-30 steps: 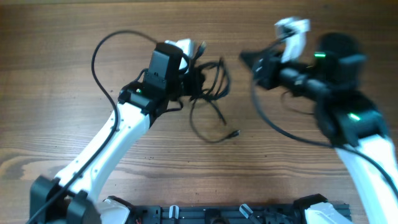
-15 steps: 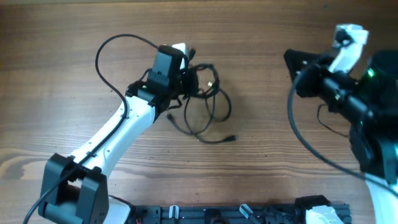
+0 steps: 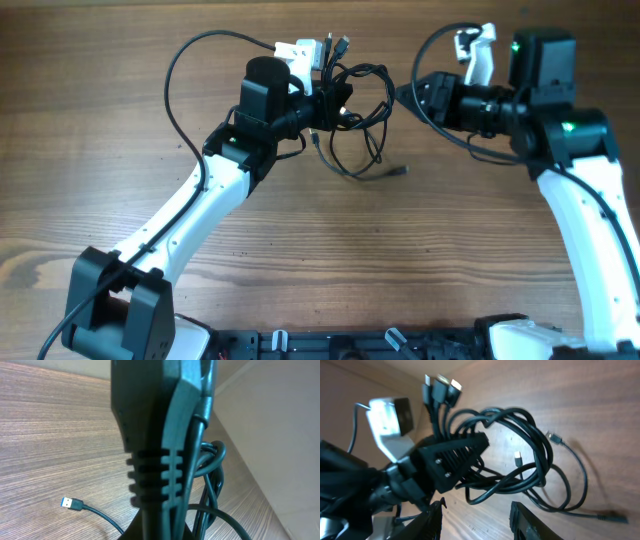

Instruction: Untangle cables

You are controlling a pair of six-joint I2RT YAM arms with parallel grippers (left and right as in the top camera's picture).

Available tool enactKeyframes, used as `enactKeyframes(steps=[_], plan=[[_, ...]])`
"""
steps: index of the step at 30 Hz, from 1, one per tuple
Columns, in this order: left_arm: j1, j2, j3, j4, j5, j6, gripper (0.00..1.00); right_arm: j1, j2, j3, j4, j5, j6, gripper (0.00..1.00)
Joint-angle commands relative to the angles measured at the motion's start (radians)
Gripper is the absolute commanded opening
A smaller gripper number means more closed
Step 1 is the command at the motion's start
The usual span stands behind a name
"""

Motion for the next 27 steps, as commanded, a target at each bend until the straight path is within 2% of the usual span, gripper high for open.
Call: enactKeyframes(steps=[1,4,10,15,16,18,19,22,24,27], plan=[[0.000,-0.003,0.007,0.011,0.029,0.019,0.04,0.004,0.058,-0.006,-0.020,-0.057,0.004,0.45],[0.000,-0.003,0.007,0.011,0.022,0.019,0.04,0.035,0.103,-0.006,-0.020,-0.056,-0.004,0.52],[0.000,-0.003,0.007,0.009,0.022,0.019,0.04,0.101,0.208,-0.006,-0.003,-0.028,0.010,0.52],[0.000,-0.003,0.007,-0.008,0.022,0.019,0.04,0.103,0.260,-0.006,0.140,-0.031,0.089,0.34],[0.000,-0.003,0.007,-0.011,0.021,0.019,0.04,0.103,0.260,-0.006,0.192,-0.034,0.117,0.28],[0.000,-0.003,0.007,-0.020,0.021,0.019,0.04,0.103,0.256,-0.006,0.274,-0.113,0.127,0.09],[0.000,-0.003,0.007,-0.031,0.012,0.019,0.04,0.103,0.250,-0.006,0.324,-0.190,0.127,0.05],[0.000,-0.003,0.007,-0.105,-0.098,0.016,0.04,0.103,0.197,-0.006,0.366,-0.259,0.120,0.04],[0.000,-0.002,0.007,-0.152,-0.175,-0.029,0.04,0.103,0.152,-0.006,0.364,-0.259,0.095,0.04],[0.000,-0.003,0.007,-0.234,-0.341,-0.176,0.04,0.102,0.035,-0.006,0.335,-0.251,0.061,0.04]])
